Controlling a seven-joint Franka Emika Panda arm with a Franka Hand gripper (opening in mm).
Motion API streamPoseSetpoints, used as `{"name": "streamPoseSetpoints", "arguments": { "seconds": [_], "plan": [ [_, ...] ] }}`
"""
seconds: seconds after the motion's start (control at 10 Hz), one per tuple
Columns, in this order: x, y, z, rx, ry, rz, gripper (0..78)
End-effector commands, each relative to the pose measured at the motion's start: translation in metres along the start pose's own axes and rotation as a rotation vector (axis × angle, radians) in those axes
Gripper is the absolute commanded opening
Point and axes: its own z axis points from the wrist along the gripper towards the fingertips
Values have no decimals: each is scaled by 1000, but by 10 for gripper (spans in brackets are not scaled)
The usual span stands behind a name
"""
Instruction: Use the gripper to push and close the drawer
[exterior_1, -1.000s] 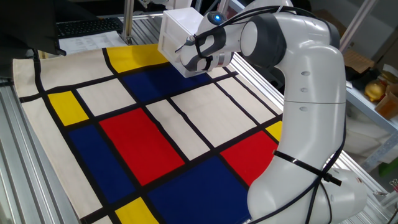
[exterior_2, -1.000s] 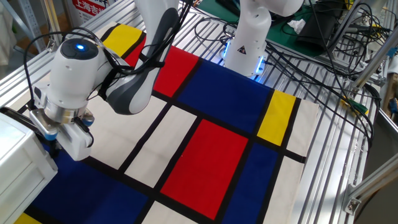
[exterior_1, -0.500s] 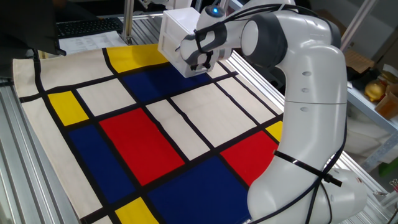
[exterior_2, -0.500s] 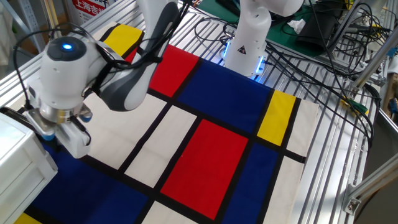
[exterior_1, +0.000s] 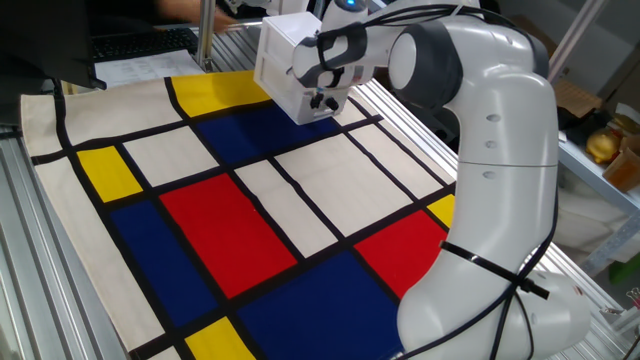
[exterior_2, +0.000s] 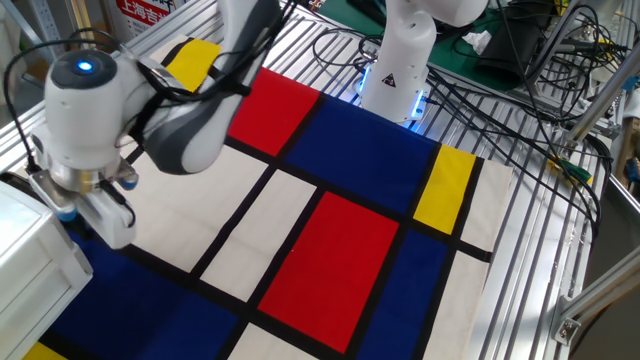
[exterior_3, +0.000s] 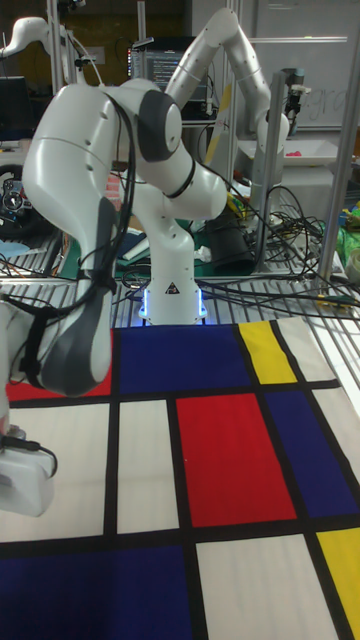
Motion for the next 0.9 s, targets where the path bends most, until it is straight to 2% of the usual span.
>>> {"name": "streamPoseSetpoints", "arguments": {
  "seconds": [0.1, 0.2, 0.3, 0.5, 0.7, 0.9],
  "plan": [
    [-6, -23, -4, -44, -18, -72, 0],
    [-9, -37, -3, -54, -39, -115, 0],
    [-6, -56, 8, -66, -77, -146, 0],
    [2, -77, 19, -68, -117, -170, 0],
    [8, -81, 21, -63, -137, -158, 0],
    [8, -81, 21, -63, -138, -152, 0]
  ]
}}
